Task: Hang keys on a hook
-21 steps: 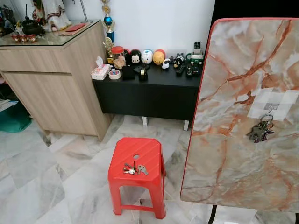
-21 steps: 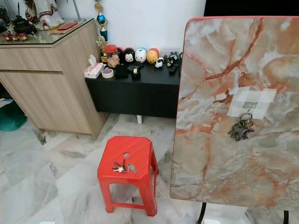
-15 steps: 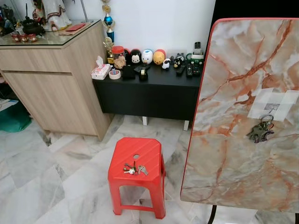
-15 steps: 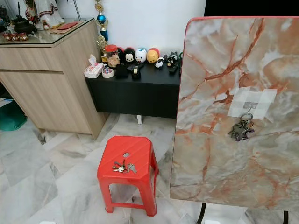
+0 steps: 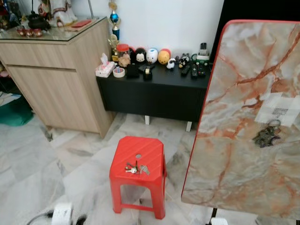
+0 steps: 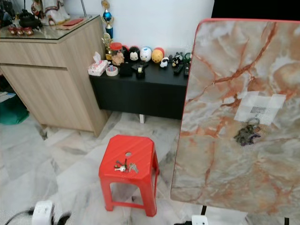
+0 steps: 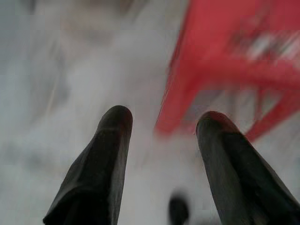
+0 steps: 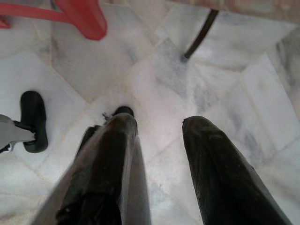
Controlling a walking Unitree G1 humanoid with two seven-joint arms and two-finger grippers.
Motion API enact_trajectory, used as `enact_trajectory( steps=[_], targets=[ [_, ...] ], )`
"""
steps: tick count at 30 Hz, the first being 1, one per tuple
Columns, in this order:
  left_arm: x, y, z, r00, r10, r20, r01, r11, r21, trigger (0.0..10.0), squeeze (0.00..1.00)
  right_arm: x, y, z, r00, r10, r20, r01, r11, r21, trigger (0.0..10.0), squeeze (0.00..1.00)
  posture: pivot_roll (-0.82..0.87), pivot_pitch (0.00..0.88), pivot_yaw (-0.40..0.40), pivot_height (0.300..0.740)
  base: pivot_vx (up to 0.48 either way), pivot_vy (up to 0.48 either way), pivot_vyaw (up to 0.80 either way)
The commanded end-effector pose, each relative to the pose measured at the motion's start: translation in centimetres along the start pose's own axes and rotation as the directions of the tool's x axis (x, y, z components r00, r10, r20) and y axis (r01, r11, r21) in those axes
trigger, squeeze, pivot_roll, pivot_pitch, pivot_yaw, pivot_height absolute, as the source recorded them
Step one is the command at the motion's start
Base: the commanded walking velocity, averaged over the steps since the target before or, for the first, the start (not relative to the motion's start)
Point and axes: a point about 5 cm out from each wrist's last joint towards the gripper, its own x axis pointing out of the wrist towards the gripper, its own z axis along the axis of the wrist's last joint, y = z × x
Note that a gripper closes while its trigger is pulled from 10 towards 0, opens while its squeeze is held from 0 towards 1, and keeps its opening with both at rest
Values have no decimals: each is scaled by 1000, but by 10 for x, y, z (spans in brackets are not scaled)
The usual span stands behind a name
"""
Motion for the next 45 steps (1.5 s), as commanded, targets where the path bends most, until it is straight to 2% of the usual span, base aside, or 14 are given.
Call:
enact_trajectory(
  steps=[1, 4, 6, 7, 9, 12, 15, 18, 24, 26, 29, 36, 38, 45],
  targets=[
    [14, -17, 34, 990, -43, 136, 37, 998, 53, 10000, 0, 0, 1, 1, 1000, -2, -1, 2, 1000, -5, 10000, 0, 23, 0, -26, 740, 0, 0, 0],
    [20, -41, 72, 937, -133, 322, 106, 989, 99, 10000, 0, 0, 2, 2, 1000, -2, -1, 2, 1000, -7, 10000, 0, 33, 0, -26, 740, 0, 0, 0],
    [18, -44, 78, 919, -159, 360, 126, 986, 112, 10000, 0, 0, 0, 2, 1000, -5, -2, 5, 1000, -8, 10000, 0, 33, 0, -26, 740, 0, 0, 0],
    [12, -48, 83, 888, -222, 402, 153, 969, 196, 10000, 0, 0, -3, 2, 1000, -8, -8, 7, 1000, -17, 10000, 0, 37, 0, -25, 740, 0, 0, 0],
    [5, -49, 83, 866, -272, 420, 172, 950, 260, 10000, 0, 0, -4, 2, 1000, -9, -10, 9, 1000, -20, 10000, 0, 28, 0, -21, 740, 0, 0, 0],
    [-15, -48, 90, 826, -285, 486, 163, 947, 278, 10000, 0, 0, -5, 2, 1000, -13, -8, 12, 1000, -16, 10000, 0, 21, 0, -12, 740, 0, 0, 0],
    [-28, -48, 90, 820, -285, 497, 155, 945, 286, 10000, 0, 0, -6, 1, 1000, -17, -8, 16, 1000, -13, 10000, 0, 30, 0, -12, 740, 0, 0, 0],
    [-31, -44, 83, 848, -263, 460, 144, 950, 278, 10000, 0, 0, -7, 1, 1000, -23, -12, 23, 1000, -18, 10000, 0, 39, 0, -14, 740, 0, 0, 0],
    [-3, -21, 49, 959, -179, 220, 128, 965, 228, 10000, 0, 0, -5, 3, 1000, -21, -8, 21, 999, -25, 10000, 0, 40, 0, -15, 740, 0, 0, 0],
    [-3, -21, 49, 959, -179, 220, 128, 965, 228, 10000, 0, 0, -5, 3, 1000, -21, -8, 21, 999, -25, 10000, 0, 40, 0, -15, 740, 0, 0, 0],
    [6, -30, 22, 979, -206, 16, 196, 951, 239, 10000, 0, 0, -4, 5, 1000, -26, 1, 26, 1000, -15, 10000, 0, 10, 0, 15, 740, 0, 0, 0],
    [1, -23, -19, 971, -88, -222, 124, 980, 155, 10000, 0, 0, -1, 4, 1000, -31, 0, 31, 999, 8, 10000, 0, -10, 0, 35, 740, 0, 0, 0],
    [-3, -24, -29, 958, -80, -275, 134, 974, 181, 10000, 0, 0, 0, 4, 1000, -28, -4, 28, 1000, -4, 10000, 0, -22, 0, 38, 740, 0, 0, 0],
    [-8, -27, -39, 951, -51, -304, 105, 981, 163, 10000, 0, 0, -3, 6, 999, -37, 6, 37, 999, 17, 10000, 0, -19, 0, 26, 740, 0, 0, 0]
  ],
)
